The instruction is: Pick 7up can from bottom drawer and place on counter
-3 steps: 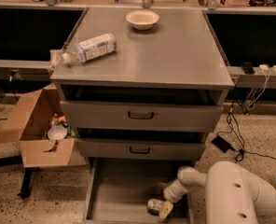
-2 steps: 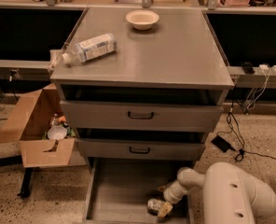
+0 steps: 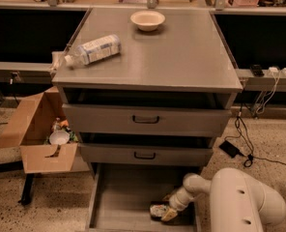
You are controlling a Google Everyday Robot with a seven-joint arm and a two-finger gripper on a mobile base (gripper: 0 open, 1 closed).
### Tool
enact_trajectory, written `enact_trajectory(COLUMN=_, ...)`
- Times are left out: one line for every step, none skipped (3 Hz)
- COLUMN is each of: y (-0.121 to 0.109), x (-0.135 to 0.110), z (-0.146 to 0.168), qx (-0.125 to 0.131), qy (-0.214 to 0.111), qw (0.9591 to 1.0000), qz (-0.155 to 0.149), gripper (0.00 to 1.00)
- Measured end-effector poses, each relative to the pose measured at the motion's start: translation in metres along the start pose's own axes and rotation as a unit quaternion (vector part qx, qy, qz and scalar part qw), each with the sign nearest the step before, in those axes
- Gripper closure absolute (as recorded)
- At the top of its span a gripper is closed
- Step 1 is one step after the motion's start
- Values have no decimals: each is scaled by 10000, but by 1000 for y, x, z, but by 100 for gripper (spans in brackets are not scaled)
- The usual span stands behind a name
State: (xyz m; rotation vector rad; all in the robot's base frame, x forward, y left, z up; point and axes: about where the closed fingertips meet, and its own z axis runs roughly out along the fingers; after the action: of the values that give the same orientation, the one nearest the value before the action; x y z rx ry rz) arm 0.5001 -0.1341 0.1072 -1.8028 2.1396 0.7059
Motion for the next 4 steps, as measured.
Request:
enact_trajectory(y=9, x=-17, z=-18, qx=100, qy=-99, qw=9996, qz=-234, gripper=86)
enact_trajectory(y=43, x=-53, z=-89, qx=304, qy=-438, qw=9974, qz=-486, gripper=100)
enact_trajectory(y=44, x=-55, z=-87, qx=284, qy=-491, qw=9971, qz=-510, gripper=100)
enact_trajectory(y=58, x=-76, z=-124, qx=551, qy=-642, qw=9921, qz=-921, gripper=100)
